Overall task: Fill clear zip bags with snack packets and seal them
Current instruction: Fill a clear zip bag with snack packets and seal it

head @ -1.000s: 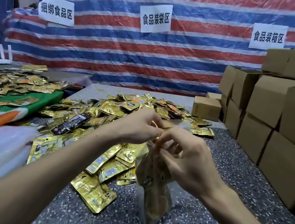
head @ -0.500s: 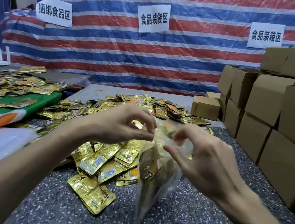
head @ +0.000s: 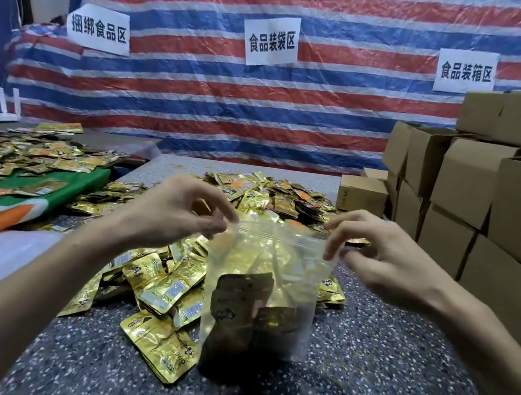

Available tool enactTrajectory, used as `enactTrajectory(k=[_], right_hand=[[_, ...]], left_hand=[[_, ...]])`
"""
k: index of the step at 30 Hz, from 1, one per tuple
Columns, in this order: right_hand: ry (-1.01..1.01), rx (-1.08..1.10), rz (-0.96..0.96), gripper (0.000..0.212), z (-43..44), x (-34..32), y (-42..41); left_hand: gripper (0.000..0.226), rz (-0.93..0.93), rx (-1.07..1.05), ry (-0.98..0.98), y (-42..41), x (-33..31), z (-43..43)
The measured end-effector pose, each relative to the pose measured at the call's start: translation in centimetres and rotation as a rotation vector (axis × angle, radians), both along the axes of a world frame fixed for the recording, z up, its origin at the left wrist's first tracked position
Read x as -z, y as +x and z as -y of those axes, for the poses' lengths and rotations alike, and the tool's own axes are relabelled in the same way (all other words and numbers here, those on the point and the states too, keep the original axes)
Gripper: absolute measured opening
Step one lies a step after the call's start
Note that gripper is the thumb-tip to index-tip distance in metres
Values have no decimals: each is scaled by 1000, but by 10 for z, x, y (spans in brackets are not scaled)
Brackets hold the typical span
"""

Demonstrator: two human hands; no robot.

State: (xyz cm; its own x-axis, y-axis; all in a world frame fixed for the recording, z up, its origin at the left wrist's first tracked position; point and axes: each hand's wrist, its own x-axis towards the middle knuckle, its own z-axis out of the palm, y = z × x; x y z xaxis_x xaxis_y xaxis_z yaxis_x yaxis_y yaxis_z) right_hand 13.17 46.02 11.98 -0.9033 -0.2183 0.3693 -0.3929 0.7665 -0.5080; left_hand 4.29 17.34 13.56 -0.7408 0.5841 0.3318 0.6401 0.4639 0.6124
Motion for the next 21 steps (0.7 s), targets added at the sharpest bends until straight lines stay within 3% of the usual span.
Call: enactTrajectory(k=[2, 7, 14, 21], right_hand=[[-25, -8, 4, 32, -2, -1, 0], [-42, -45, 2, 18, -1, -2, 1], [-304, -66, -86, 23, -4, -11, 6], [-380, 39, -14, 21, 2, 0, -11]], left_hand=[[27, 58, -30, 168, 1, 4, 3], [31, 133, -110, 388, 2, 13, 10], [31, 177, -19, 470, 1, 16, 23], [32, 148, -59, 541, -1, 34, 9]])
